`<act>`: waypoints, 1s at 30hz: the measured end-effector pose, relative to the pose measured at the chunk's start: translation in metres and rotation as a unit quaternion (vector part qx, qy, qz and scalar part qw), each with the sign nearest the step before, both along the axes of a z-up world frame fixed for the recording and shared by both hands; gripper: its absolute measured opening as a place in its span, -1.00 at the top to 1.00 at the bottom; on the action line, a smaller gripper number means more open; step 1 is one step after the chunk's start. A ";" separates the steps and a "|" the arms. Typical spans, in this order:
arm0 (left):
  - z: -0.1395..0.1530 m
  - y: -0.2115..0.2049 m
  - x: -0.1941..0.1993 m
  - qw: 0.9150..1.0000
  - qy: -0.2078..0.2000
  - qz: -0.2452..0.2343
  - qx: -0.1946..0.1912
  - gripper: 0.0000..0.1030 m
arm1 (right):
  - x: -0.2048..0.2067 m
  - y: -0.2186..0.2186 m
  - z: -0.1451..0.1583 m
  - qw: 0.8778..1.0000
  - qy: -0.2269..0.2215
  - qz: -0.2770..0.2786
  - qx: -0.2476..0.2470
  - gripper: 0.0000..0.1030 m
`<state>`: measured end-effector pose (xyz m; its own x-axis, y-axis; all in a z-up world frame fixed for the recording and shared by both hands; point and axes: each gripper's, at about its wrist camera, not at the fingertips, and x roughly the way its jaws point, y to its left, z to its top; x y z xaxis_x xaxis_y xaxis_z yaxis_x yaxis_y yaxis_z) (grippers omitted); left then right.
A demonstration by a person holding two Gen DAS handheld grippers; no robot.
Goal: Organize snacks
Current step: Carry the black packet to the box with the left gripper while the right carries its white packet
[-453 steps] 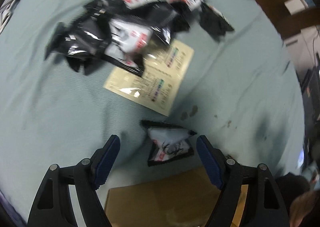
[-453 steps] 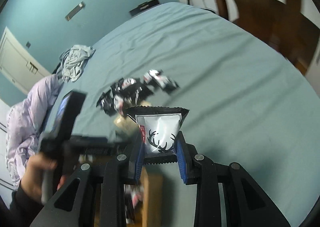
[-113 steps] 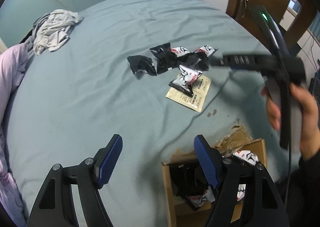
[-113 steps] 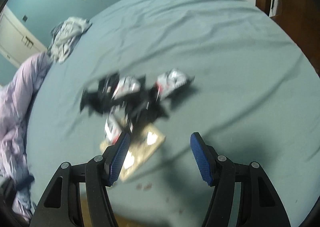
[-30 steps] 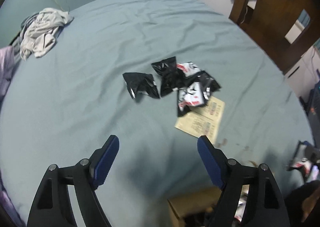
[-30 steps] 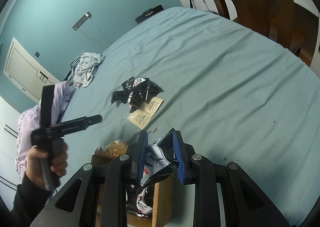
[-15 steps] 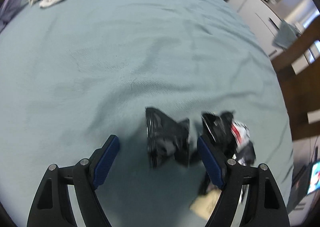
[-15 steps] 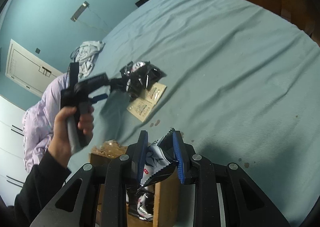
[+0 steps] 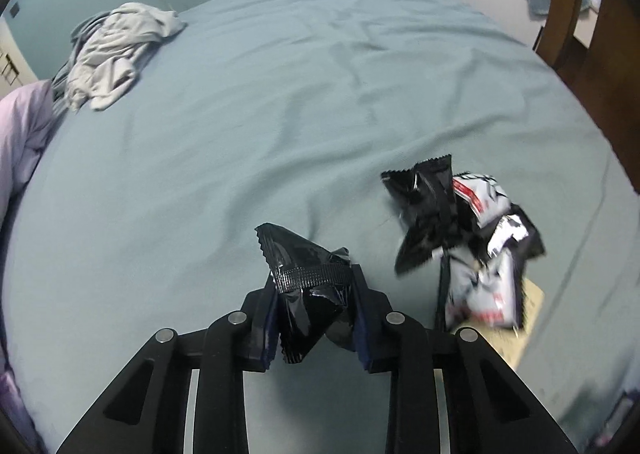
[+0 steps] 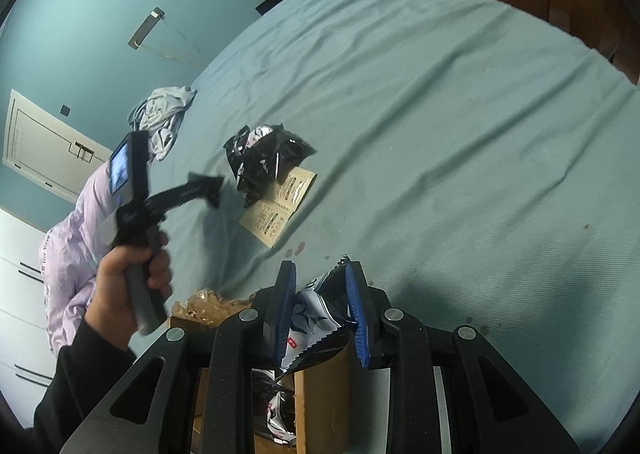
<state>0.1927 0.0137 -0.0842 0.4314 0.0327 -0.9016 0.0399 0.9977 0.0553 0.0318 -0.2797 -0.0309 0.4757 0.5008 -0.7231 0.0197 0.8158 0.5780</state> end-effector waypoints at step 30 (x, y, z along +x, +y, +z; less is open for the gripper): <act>0.028 -0.079 -0.222 0.960 0.093 -0.257 0.057 0.36 | -0.028 0.015 0.025 0.996 -0.067 0.043 -0.030 0.54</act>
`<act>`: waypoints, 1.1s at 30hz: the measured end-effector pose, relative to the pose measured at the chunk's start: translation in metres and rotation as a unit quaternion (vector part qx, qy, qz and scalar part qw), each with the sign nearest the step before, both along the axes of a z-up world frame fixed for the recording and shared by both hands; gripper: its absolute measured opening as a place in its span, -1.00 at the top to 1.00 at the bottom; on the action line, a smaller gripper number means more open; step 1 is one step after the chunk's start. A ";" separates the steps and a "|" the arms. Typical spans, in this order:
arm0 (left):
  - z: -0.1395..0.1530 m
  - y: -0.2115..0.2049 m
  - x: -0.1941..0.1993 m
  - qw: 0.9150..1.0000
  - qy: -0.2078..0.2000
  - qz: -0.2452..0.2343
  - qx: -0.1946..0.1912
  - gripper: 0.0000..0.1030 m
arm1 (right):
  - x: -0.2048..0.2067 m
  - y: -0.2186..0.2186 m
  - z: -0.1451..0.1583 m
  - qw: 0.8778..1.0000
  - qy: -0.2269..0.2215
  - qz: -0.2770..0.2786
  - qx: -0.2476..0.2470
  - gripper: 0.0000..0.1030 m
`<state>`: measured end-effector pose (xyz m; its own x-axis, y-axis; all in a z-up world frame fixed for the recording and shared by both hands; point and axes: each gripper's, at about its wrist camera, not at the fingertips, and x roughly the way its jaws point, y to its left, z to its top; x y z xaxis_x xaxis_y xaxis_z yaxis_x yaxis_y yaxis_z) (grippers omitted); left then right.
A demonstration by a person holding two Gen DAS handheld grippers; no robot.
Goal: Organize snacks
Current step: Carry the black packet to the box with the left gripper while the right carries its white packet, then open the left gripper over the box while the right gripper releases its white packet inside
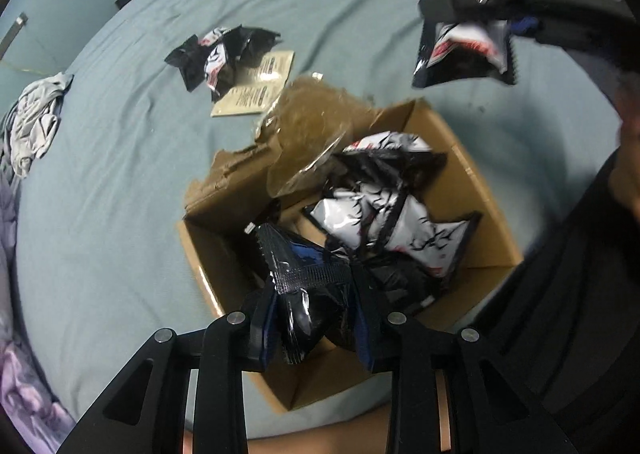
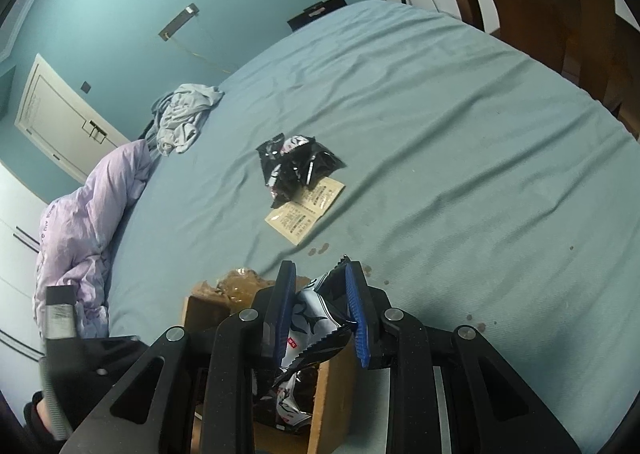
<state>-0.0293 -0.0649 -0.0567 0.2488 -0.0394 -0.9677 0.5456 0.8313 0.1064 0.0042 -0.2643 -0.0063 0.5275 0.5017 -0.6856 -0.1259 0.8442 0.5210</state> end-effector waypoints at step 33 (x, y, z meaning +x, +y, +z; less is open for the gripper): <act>0.049 0.066 0.033 0.977 -0.142 0.160 -0.025 -0.50 | -0.014 0.067 0.002 0.987 0.019 0.159 -0.011 0.24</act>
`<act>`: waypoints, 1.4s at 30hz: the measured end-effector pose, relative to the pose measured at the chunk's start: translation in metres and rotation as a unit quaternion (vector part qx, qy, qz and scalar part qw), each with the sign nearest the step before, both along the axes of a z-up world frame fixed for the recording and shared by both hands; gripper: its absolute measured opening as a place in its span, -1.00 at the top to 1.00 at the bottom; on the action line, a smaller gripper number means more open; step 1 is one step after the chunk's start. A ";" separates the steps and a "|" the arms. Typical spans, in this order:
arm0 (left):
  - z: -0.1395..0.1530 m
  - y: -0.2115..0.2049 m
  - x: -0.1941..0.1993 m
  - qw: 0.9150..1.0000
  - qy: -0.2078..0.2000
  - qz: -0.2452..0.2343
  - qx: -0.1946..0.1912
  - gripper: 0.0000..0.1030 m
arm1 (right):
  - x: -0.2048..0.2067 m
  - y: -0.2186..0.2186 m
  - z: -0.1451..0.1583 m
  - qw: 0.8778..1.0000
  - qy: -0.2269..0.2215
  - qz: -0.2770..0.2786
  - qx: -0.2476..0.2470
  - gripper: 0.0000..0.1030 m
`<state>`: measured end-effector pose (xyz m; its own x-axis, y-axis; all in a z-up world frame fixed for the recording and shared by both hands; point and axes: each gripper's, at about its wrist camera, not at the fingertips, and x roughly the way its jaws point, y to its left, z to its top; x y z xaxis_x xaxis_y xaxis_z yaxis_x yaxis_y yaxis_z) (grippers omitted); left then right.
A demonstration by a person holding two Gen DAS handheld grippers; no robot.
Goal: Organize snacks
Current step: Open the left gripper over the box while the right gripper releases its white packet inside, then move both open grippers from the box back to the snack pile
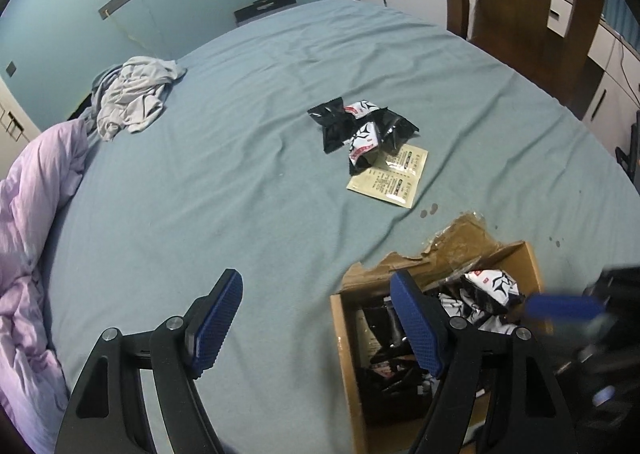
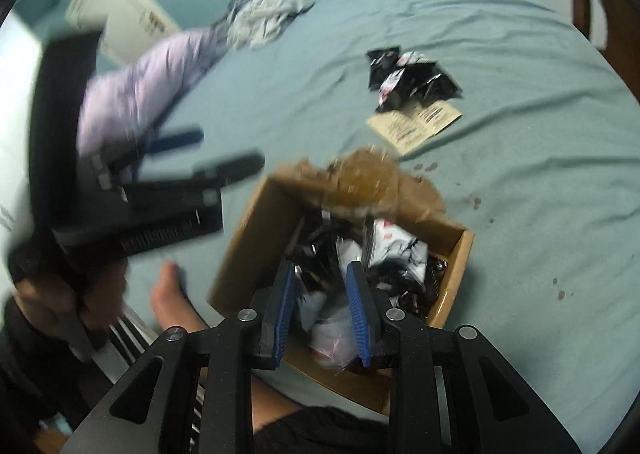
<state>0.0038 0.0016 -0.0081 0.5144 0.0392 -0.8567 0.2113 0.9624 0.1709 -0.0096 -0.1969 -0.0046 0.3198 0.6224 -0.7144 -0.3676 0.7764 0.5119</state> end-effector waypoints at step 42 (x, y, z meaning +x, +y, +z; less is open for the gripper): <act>0.008 -0.011 0.005 0.999 -0.030 -0.016 0.003 -0.58 | 0.019 -0.043 0.013 0.960 -0.070 -0.217 -0.164 -0.53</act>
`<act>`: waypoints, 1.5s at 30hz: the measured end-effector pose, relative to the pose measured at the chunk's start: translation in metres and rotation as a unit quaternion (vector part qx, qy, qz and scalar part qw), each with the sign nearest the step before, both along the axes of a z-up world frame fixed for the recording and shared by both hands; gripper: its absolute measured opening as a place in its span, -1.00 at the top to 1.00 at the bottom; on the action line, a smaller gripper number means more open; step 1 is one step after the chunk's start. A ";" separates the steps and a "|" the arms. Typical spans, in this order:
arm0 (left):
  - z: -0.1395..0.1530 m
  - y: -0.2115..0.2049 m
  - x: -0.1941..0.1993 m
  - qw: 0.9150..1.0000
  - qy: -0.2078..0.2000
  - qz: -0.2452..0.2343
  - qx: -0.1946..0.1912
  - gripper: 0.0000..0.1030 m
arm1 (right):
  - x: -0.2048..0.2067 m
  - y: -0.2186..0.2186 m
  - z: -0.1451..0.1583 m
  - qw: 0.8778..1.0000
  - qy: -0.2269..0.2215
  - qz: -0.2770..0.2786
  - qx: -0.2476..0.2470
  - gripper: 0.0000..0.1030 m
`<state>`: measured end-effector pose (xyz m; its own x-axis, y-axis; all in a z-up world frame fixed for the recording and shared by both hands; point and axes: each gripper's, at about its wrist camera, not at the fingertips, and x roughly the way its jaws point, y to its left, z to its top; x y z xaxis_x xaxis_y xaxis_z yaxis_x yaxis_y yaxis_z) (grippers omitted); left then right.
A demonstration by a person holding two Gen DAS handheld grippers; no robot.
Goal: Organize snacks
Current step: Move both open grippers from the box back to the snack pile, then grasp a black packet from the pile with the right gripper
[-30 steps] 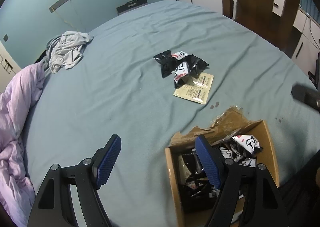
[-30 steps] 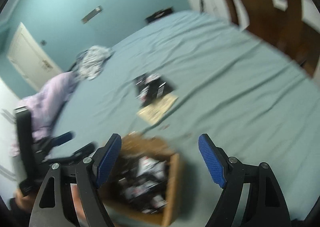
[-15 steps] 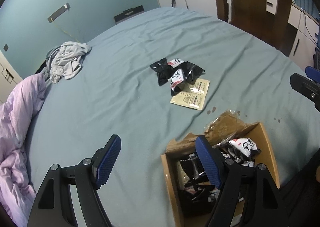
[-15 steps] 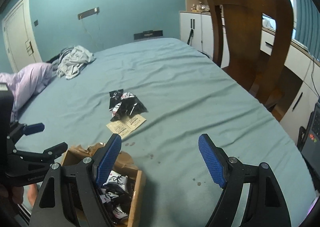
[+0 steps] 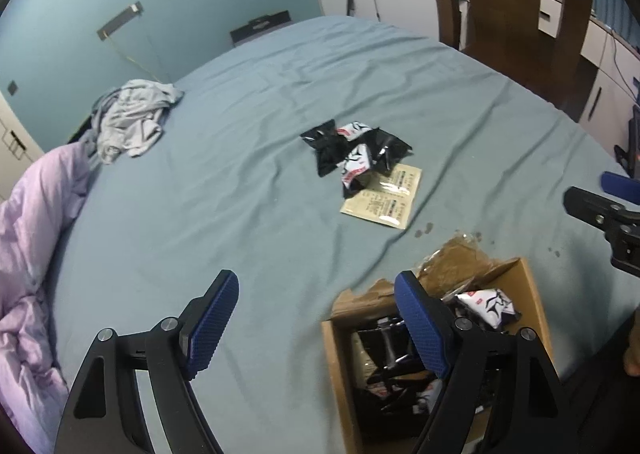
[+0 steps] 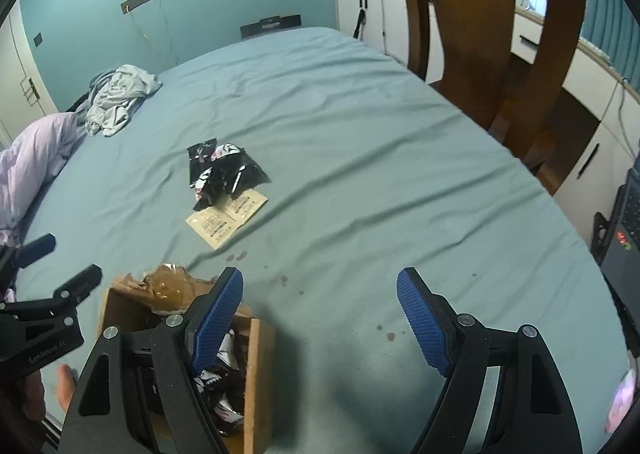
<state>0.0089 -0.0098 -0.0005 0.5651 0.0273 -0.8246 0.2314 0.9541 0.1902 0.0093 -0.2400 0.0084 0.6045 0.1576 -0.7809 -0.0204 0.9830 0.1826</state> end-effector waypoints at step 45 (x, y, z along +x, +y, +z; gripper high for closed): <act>-0.060 0.023 0.079 0.992 0.114 0.038 -0.032 -0.59 | 0.245 0.121 -0.109 0.981 0.084 0.167 -0.056 0.10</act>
<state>0.0875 0.0136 -0.0605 0.3618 0.0066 -0.9322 0.1886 0.9788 0.0802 0.2539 -0.1185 -0.1009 0.3949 0.2326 -0.8888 -0.3246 0.9404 0.1019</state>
